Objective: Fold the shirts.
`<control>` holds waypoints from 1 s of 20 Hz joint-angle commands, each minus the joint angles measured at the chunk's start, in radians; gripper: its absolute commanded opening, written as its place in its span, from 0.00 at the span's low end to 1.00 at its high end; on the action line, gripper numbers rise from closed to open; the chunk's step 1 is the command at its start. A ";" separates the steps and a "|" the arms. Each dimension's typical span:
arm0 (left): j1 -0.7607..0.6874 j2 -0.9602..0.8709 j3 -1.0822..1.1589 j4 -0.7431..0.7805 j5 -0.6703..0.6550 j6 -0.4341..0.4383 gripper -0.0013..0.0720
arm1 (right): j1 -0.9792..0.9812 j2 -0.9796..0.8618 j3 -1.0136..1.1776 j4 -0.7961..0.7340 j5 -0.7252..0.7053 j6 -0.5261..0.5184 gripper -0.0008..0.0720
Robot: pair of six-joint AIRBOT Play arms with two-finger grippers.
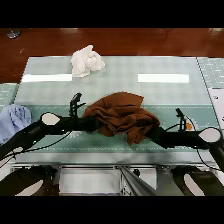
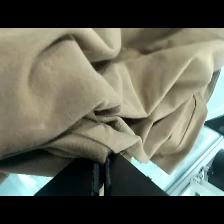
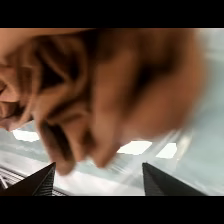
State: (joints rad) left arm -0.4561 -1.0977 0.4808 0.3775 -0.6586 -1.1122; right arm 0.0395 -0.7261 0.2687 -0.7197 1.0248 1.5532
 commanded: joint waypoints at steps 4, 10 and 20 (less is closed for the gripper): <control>0.015 -0.002 0.010 0.025 0.002 0.005 0.05 | 0.308 -0.327 0.126 0.184 -0.279 -0.066 0.84; 0.172 0.030 0.100 0.026 -0.137 0.006 0.05 | 0.328 -0.481 0.402 0.162 -0.175 -0.159 0.05; 0.770 0.240 0.994 0.024 -0.438 -0.011 0.05 | 0.076 -0.380 1.706 -0.335 0.519 -0.035 0.05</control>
State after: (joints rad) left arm 0.1780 -0.8921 1.2171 0.4026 -0.9821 -1.1141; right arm 0.1413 -1.1194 1.6451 -0.8993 1.2716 1.4956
